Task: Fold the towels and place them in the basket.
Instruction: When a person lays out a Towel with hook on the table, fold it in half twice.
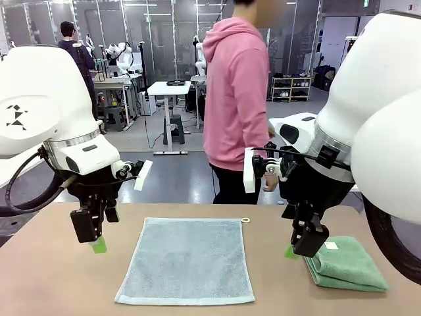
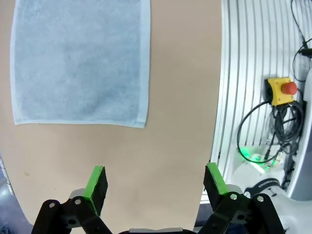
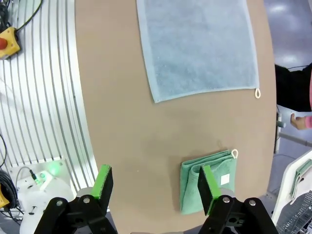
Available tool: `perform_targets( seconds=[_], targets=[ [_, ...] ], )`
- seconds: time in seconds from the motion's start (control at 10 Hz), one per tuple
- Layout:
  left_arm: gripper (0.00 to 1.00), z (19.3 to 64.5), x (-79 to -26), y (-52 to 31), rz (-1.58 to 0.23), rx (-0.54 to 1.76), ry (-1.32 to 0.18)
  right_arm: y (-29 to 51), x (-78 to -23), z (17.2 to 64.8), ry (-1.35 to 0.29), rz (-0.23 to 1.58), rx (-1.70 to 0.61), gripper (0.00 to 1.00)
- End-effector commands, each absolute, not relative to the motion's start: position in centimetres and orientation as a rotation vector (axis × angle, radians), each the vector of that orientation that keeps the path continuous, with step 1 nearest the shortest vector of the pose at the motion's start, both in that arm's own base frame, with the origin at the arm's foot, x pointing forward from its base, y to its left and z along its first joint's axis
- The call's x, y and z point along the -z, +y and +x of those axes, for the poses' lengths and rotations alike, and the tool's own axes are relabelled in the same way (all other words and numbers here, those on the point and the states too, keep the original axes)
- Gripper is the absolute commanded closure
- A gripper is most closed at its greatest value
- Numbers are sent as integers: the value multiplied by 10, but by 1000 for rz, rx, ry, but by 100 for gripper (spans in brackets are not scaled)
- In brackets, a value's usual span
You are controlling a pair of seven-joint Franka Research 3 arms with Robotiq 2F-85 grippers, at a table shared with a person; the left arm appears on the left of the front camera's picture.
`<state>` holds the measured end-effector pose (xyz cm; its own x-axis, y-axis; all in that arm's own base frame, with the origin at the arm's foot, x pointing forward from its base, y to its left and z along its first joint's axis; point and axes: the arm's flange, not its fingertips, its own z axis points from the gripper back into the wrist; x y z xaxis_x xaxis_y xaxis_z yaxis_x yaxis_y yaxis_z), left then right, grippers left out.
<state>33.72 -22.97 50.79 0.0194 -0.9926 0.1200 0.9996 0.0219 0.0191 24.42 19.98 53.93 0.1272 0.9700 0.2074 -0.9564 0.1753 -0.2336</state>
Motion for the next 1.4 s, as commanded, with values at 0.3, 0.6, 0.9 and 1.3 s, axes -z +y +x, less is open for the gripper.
perform_targets(
  seconds=[0.3,0.6,0.9,1.3],
  targets=[
    [0,308,-449,-229,-122,1599,-118,219,-477,268,-304,-44,-1464,12],
    [0,313,-396,-245,-156,1615,-117,240,-430,291,-238,-97,-1505,12],
    [0,325,-358,-240,-124,1598,-102,246,-388,306,-188,-73,-1548,12],
    [0,335,-330,-238,-116,1602,-84,247,-345,328,-147,-56,-1608,12]
  ],
)
